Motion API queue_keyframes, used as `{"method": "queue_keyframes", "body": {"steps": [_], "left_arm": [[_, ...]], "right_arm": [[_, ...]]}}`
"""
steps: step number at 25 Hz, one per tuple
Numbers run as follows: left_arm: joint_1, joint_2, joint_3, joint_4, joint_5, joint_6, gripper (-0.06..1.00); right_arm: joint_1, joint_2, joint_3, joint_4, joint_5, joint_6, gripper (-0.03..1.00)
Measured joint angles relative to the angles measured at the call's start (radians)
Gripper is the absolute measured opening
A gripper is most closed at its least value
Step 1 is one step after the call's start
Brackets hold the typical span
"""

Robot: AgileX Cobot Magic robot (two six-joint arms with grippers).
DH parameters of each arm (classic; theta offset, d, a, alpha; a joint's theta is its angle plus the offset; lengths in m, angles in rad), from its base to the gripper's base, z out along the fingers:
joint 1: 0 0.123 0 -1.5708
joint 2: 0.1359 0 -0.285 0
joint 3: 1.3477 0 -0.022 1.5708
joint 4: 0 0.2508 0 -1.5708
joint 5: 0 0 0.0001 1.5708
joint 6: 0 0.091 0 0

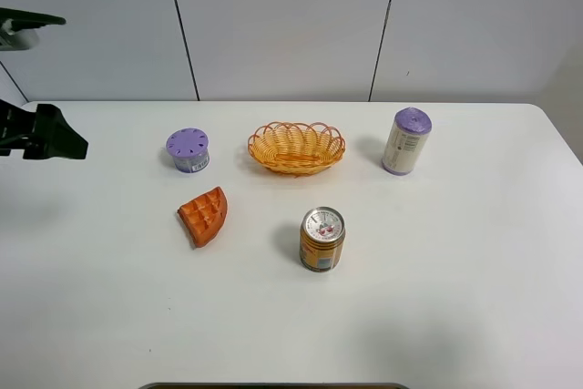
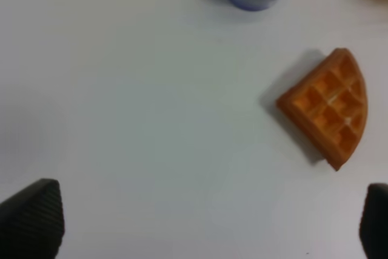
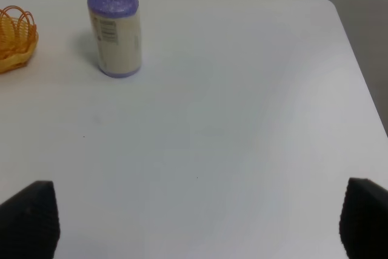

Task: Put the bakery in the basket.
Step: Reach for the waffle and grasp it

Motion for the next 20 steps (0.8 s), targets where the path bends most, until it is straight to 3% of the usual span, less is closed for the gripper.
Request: {"method": "queue_keyframes", "body": {"steps": [20], "left_arm": [[-0.293,0.327,-0.002,-0.016,-0.269,-0.074,0.99]], "right_arm": [[0.0,0.0,0.0,0.0,0.0,0.0,0.91]]}}
